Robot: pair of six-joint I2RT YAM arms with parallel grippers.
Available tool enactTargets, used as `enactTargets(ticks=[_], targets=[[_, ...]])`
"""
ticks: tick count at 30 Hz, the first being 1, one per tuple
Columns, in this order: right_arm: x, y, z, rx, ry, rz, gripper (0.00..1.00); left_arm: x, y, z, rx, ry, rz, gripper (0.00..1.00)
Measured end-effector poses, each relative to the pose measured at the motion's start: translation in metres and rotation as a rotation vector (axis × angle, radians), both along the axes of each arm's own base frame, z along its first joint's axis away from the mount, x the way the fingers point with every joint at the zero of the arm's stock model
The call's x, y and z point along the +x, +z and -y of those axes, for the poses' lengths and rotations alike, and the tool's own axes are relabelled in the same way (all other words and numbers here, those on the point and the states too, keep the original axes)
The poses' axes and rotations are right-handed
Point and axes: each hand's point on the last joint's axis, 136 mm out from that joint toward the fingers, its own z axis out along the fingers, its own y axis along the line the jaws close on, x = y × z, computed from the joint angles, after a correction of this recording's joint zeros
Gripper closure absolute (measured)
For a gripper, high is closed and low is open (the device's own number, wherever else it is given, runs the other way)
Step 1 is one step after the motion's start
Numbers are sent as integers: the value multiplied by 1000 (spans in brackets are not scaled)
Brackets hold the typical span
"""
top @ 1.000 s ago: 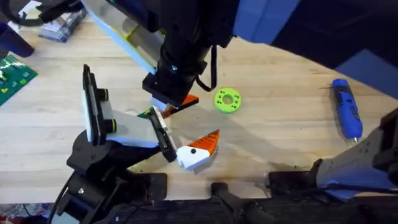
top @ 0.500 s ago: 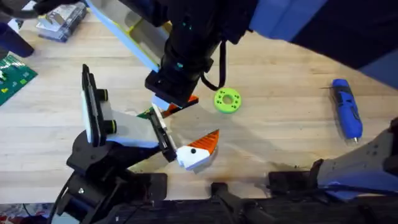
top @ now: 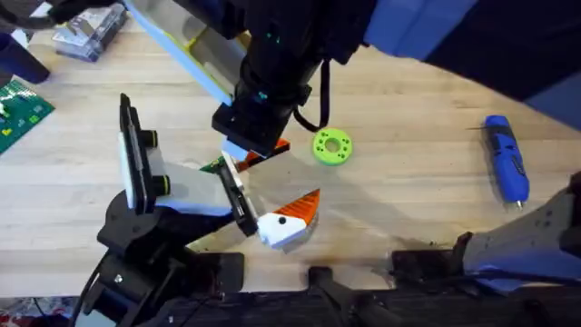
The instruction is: Pick up the gripper from the table and insert it into the empty holder that is missing its gripper. Then pick up a screw, insert it into the mounting hole, and use the screwdriver to tighten it. Finally, clean up the table by picking up the vegetable and placing it into the bucket.
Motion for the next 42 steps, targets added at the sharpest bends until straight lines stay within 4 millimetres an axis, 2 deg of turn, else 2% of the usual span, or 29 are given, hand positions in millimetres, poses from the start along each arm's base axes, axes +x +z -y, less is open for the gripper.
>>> enactTargets(ticks=[10, 33, 34, 35, 37, 40, 41, 42], targets=[[3, -8, -1, -21, 0, 3, 990, 0, 0, 0, -1, 1, -4, 13], [2, -11, -3, -33, 12, 9, 990, 1, 0, 0, -4, 7, -12, 14], [2, -11, -3, -33, 11, 9, 954, 1, 0, -1, -4, 7, -12, 14], [2, -11, -3, -33, 11, 7, 859, 1, 0, -1, -4, 8, -12, 14], [3, -12, -3, -35, 13, 14, 590, 1, 0, -1, -4, 7, -12, 14], [14, -13, 4, -59, -14, 47, 130, 1, 0, -1, -5, 10, -12, 14], [19, -12, 7, -62, -24, 53, 39, 2, 0, -1, -5, 10, -14, 14], [21, -12, 8, -62, -29, 53, 16, 2, 0, -1, -6, 11, -15, 14]])
